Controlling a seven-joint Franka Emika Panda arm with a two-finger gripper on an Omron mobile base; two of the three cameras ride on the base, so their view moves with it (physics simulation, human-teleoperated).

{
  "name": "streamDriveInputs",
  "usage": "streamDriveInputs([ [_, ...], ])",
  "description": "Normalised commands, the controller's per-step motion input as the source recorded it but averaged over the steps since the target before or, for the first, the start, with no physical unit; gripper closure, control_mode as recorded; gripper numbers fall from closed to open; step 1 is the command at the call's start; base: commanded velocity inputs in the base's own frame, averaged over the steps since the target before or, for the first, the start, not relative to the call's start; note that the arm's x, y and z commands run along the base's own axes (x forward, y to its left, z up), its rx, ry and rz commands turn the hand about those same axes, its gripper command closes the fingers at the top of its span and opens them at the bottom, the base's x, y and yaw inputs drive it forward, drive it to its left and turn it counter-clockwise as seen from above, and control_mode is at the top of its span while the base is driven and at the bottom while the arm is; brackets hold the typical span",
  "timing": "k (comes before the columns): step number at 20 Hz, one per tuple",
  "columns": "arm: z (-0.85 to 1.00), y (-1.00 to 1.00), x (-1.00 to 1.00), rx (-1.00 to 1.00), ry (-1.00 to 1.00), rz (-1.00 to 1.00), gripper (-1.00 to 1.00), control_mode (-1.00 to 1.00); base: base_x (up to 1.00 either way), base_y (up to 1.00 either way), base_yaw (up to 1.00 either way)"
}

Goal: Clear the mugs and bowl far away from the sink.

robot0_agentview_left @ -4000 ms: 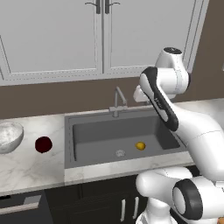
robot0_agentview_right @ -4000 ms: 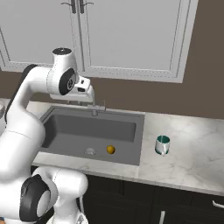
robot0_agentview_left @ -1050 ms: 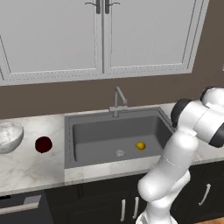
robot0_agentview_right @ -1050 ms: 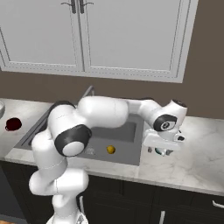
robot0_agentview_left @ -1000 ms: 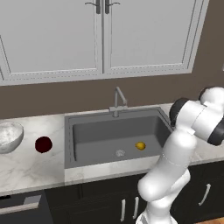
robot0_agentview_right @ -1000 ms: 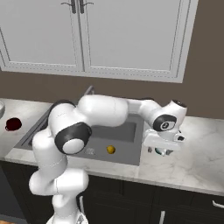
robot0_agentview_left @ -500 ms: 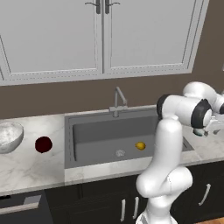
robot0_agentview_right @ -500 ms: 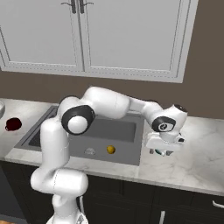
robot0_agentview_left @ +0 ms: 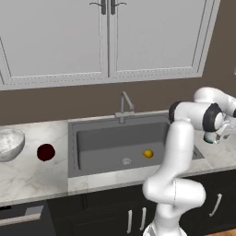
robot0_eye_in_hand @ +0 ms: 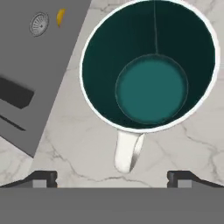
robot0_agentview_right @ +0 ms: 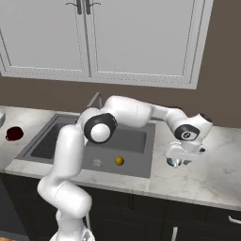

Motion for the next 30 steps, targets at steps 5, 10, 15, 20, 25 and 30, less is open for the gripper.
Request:
streamDriveInputs([
  [5,-0.33,0.00,0.24,0.04,-0.05,0.07,-1.00,-1.00,0.00,0.00,0.00],
  [10,-0.20,0.00,0.12,0.03,-0.11,0.05,-1.00,-1.00,0.00,0.00,0.00],
  [15,-0.10,0.00,0.00,0.01,-0.12,0.01,1.00,-1.00,0.00,0.00,0.00],
  [20,-0.10,0.04,-0.03,0.00,-0.06,0.00,1.00,-1.00,0.00,0.00,0.00],
  [25,0.06,0.01,-0.02,0.00,0.00,-0.06,1.00,-1.00,0.00,0.00,0.00],
  [30,0.44,0.69,-0.06,-0.08,0.09,-0.09,1.00,-1.00,0.00,0.00,0.00],
])
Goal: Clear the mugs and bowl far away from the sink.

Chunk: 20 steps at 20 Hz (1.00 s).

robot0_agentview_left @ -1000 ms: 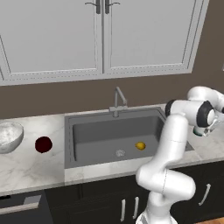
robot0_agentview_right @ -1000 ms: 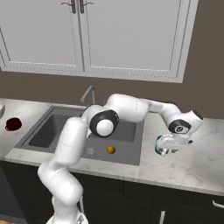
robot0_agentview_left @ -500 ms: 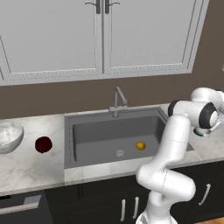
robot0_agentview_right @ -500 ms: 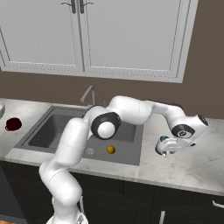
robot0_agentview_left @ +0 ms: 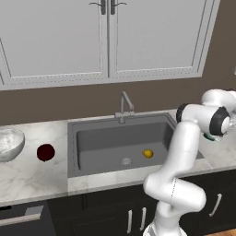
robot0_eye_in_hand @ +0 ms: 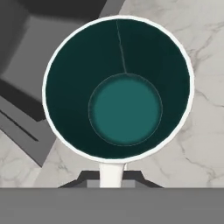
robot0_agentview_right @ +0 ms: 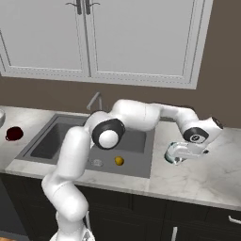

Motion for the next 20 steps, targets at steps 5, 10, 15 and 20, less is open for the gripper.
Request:
streamDriveInputs([
  [5,0.57,0.86,-0.19,-0.21,-0.01,-0.08,1.00,-1.00,0.00,0.00,0.00],
  [10,0.69,0.96,-0.35,-0.24,-0.10,-0.03,1.00,-1.00,0.00,0.00,0.00],
  [15,0.86,0.75,-0.44,-0.15,-0.09,-0.04,1.00,-1.00,0.00,0.00,0.00],
  [20,0.78,0.59,-0.39,-0.02,-0.01,0.00,1.00,-1.00,0.00,0.00,0.00],
])
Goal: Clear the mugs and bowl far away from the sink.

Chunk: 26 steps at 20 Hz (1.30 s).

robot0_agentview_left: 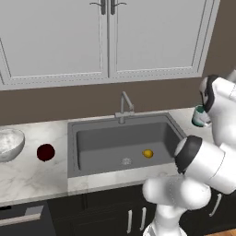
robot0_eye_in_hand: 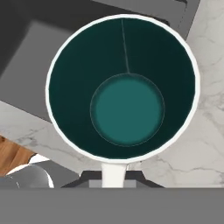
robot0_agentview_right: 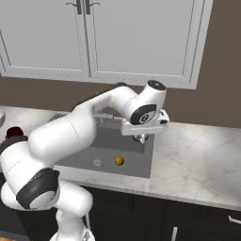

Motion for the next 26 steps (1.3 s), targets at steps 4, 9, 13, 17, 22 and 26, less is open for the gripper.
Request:
streamDriveInputs([
  [4,0.61,0.29,-0.36,0.00,0.00,0.00,1.00,-1.00,0.00,0.00,0.00],
  [9,0.25,0.00,-0.53,0.03,-0.03,0.00,1.00,-1.00,0.00,0.00,0.00],
  [13,0.00,0.00,-0.23,0.00,-0.01,0.00,1.00,-1.00,0.00,0.00,0.00],
  [17,0.00,0.00,0.00,0.00,0.00,0.00,1.00,1.00,-0.52,0.06,0.06],
  [22,0.00,0.00,0.00,0.00,0.00,0.00,1.00,1.00,-0.80,0.02,0.46],
  [26,0.00,0.00,0.00,0.00,0.00,0.00,1.00,1.00,-0.72,0.00,0.81],
])
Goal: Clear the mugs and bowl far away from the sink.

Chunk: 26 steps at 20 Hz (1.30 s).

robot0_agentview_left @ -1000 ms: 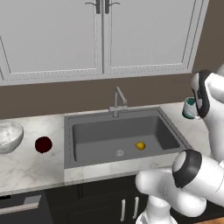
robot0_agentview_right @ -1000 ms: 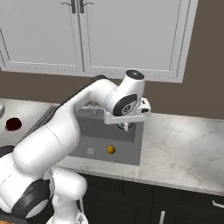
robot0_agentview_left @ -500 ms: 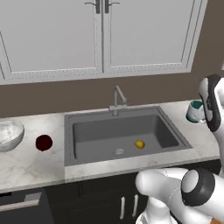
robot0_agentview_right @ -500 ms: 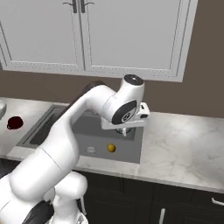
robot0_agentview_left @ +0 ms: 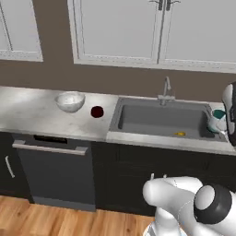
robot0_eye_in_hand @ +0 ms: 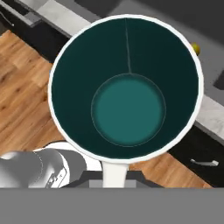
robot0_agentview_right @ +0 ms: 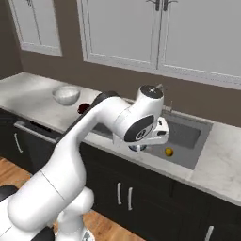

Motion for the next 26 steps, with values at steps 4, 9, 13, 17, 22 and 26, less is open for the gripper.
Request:
streamDriveInputs([
  [4,0.00,0.00,0.00,0.00,0.00,0.00,1.00,1.00,-0.49,0.00,0.99],
  [9,0.00,0.00,0.00,0.00,0.00,0.00,1.00,1.00,-0.37,0.00,1.00],
  [13,0.00,0.00,0.00,0.00,0.00,0.00,1.00,1.00,-0.36,0.00,1.00],
  [17,0.00,0.00,0.00,0.00,0.00,0.00,1.00,1.00,-0.33,0.03,1.00],
  [22,0.00,0.00,0.00,0.00,0.00,0.00,1.00,1.00,-0.17,0.19,0.93],
  [26,0.00,0.00,0.00,0.00,0.00,0.00,1.00,1.00,0.07,0.00,0.86],
])
